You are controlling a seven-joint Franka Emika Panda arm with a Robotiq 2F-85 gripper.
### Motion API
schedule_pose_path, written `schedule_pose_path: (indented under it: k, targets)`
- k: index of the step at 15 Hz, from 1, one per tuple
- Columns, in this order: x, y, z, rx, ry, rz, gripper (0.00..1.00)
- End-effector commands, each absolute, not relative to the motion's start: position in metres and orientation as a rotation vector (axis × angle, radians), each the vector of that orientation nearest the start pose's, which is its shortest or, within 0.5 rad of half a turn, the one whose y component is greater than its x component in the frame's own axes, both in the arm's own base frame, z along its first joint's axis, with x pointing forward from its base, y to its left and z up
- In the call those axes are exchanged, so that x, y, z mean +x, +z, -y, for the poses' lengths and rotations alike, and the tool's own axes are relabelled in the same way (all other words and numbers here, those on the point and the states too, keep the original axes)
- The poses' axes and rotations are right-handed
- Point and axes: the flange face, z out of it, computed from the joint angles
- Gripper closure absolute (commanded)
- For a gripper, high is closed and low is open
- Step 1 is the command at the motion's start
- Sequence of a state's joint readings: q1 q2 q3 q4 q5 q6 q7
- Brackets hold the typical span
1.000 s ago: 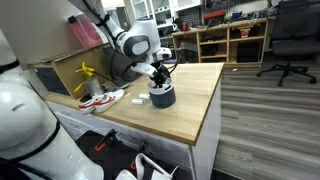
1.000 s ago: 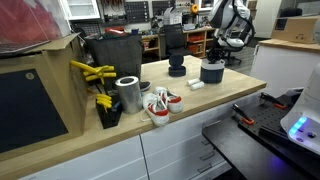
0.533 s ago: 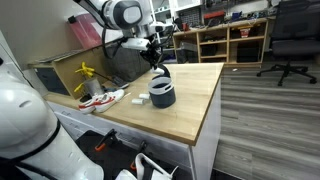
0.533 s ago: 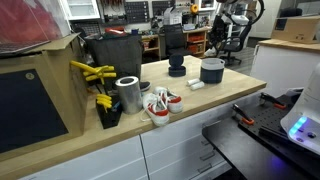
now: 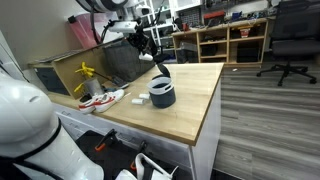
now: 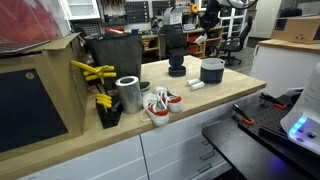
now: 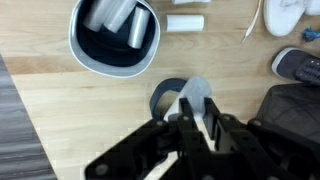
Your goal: Remove the white object from the container
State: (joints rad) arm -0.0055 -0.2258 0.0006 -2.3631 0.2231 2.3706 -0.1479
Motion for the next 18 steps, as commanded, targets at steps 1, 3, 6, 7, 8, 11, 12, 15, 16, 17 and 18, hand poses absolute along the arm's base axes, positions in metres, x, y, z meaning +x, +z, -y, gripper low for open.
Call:
schedule_pose_path:
  k: [1, 3, 6, 7, 8, 11, 12, 15, 16, 17, 18]
  targets:
    - [0.487, 0.437, -0.030, -2.962, -0.342, 0.107, 0.95]
    - [0.482, 0.430, -0.046, -2.967, -0.325, 0.166, 0.95]
    - [0.472, 0.411, -0.064, -3.009, -0.299, 0.169, 0.95]
    - [0.467, 0.402, -0.067, -3.039, -0.279, 0.132, 0.95]
    - [0.463, 0.394, -0.069, -3.071, -0.284, 0.084, 0.95]
    - [0.455, 0.366, -0.073, -3.140, -0.324, -0.132, 0.95]
    - [0.453, 0.357, -0.072, -3.150, -0.342, -0.213, 0.95]
    - [0.453, 0.333, -0.071, -3.149, -0.378, -0.470, 0.95]
    - [0.454, 0.326, -0.072, -3.149, -0.378, -0.542, 0.95]
    - [0.455, 0.319, -0.075, -3.150, -0.374, -0.610, 0.95]
    - [0.457, 0.311, -0.080, -3.149, -0.368, -0.671, 0.95]
